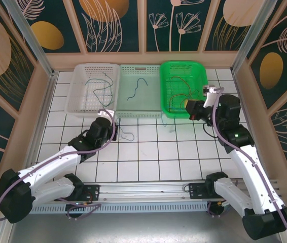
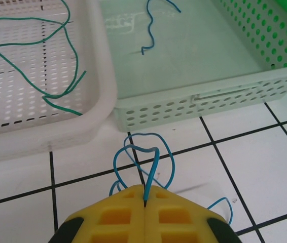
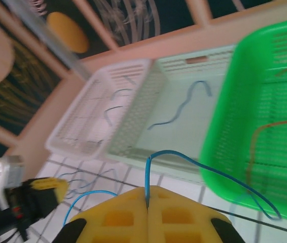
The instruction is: Untangle the cables
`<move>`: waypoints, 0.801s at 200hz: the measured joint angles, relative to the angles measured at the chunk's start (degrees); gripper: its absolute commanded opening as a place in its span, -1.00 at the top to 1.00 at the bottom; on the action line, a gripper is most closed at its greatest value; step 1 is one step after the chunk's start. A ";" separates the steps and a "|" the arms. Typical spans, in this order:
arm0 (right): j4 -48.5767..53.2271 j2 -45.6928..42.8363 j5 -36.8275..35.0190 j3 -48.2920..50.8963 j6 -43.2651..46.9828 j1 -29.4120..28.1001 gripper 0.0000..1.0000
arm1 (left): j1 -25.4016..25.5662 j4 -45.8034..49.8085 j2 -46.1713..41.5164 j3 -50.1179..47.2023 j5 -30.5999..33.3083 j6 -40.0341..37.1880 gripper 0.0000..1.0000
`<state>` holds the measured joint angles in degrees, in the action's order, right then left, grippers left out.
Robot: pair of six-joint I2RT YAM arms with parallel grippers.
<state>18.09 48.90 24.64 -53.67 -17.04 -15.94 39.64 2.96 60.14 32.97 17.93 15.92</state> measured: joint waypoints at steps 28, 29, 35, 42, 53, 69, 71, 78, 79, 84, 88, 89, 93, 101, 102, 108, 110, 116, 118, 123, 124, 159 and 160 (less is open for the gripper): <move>-1.64 3.78 2.34 -5.92 0.04 -2.97 1.00 | 0.00 -0.74 0.00 -0.31 -1.27 -0.07 1.00; -1.73 3.91 2.43 -6.12 0.02 -3.02 1.00 | 0.02 -0.81 0.00 -0.33 -1.29 -0.04 1.00; -2.58 5.29 2.62 -8.04 0.04 -3.43 1.00 | 0.00 -1.07 0.00 -0.50 -1.49 -0.02 1.00; -3.56 7.06 2.99 -10.23 0.09 -3.82 1.00 | 0.02 -1.36 0.00 -0.68 -1.68 -0.02 1.00; -5.42 10.25 3.63 -13.51 0.22 -4.24 1.00 | 0.00 -1.70 0.00 -0.90 -2.25 0.02 1.00; -7.91 16.24 4.70 -18.91 0.22 -4.61 1.00 | 0.00 -2.49 0.00 -1.11 -2.73 0.04 1.00; -8.13 16.94 4.83 -19.45 0.26 -4.66 1.00 | 0.00 -2.62 0.00 -1.11 -2.78 0.11 1.00; -9.20 20.17 5.20 -21.97 0.31 -4.83 1.00 | 0.02 -2.97 0.00 -1.16 -2.95 0.22 1.00; -9.31 20.59 5.27 -22.21 0.31 -4.83 1.00 | 0.02 -2.99 0.00 -1.16 -2.97 0.22 1.00; -10.03 22.77 5.46 -23.78 0.44 -4.87 1.00 | 0.00 -3.19 0.00 -1.16 -2.97 0.24 1.00; -10.60 24.39 5.68 -24.76 0.50 -4.98 1.00 | 0.00 -3.32 0.00 -1.16 -3.06 0.24 1.00; -10.80 24.98 5.68 -25.18 0.52 -5.01 1.00 | 0.00 -3.37 0.00 -1.16 -3.08 0.24 1.00; -11.41 26.64 5.81 -25.99 0.68 -5.09 1.00 | 0.02 -3.48 0.00 -1.16 -3.17 0.24 1.00; -12.96 30.21 6.14 -27.63 0.74 -5.16 1.00 | 0.00 -3.76 0.00 -1.16 -3.30 0.24 1.00; -13.09 30.51 6.14 -27.74 0.76 -5.16 1.00 | 0.02 -3.85 0.00 -1.16 -3.37 0.24 1.00; -14.23 32.87 6.54 -28.41 0.76 -5.18 1.00 | 0.00 -4.04 0.02 -1.16 -3.61 0.24 1.00; -14.58 33.64 6.51 -28.63 0.79 -5.18 1.00 | 0.02 -4.15 0.02 -1.16 -3.65 0.26 1.00; -15.65 36.26 6.91 -29.35 0.68 -5.18 1.00 | 0.00 -4.42 0.09 -1.16 -3.89 0.26 1.00; -15.98 37.20 7.02 -29.64 0.63 -5.18 1.00 | 0.00 -4.50 0.13 -1.16 -3.96 0.26 1.00; -16.65 39.30 7.41 -30.36 0.61 -5.16 1.00 | 0.00 -4.72 0.24 -1.16 -4.02 0.26 1.00; -16.74 39.60 7.41 -30.45 0.59 -5.18 1.00 | 0.00 -4.74 0.26 -1.16 -4.04 0.26 1.00; -18.29 55.56 9.11 -38.88 0.22 -5.35 1.00 | 0.02 -6.12 1.70 -1.16 -4.68 0.26 1.00; -18.29 55.80 9.14 -39.01 0.22 -5.35 1.00 | 0.00 -6.14 1.75 -1.16 -4.70 0.26 1.00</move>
<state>-0.21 104.71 33.78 -92.68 -16.82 -21.30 39.64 -3.18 61.89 31.81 13.23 16.19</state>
